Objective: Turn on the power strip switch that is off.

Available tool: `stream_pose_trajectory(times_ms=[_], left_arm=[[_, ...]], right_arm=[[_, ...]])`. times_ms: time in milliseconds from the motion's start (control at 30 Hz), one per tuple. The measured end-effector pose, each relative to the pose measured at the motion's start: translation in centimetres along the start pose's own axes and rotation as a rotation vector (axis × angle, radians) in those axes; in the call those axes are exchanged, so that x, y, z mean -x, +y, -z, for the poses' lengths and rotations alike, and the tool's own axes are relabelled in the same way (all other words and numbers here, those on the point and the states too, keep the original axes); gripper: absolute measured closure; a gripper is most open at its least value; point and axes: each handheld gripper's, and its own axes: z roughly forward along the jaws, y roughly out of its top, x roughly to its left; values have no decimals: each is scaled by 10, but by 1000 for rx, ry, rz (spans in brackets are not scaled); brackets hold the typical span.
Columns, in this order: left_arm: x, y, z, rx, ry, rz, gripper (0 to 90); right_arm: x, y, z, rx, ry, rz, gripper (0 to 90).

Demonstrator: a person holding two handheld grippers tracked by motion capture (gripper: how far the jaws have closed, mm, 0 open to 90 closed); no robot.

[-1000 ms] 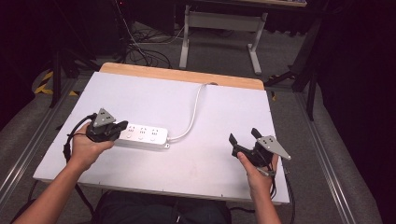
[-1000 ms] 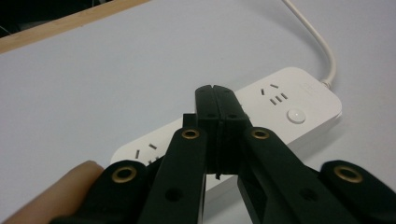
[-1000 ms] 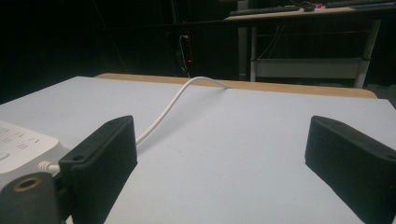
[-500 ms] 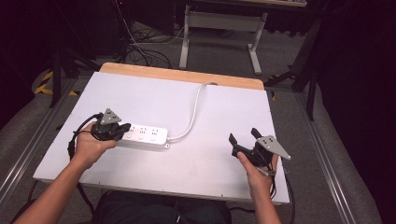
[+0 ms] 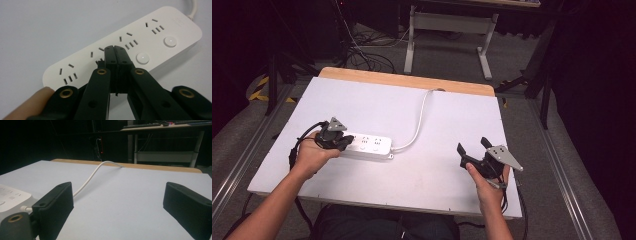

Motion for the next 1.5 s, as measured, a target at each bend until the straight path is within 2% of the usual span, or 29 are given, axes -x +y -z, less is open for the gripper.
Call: stream_pose_trajectory(times_ms=[200,267,633,1167,1500], left_arm=[[0,1,-4,-24,4,-6,899],[0,0,-5,-36,4,5,898],[-2,-2,-7,-55,0,6,898],[2,-5,-9,-36,10,-14,900],[1,-7,-9,-33,12,3,900]], right_arm=[[0,0,0,0,0,3,99],[0,0,0,1,1,3,98],[0,0,0,0,1,0,99],[-1,0,0,0,1,-2,99],[-1,0,1,2,-5,-2,99]])
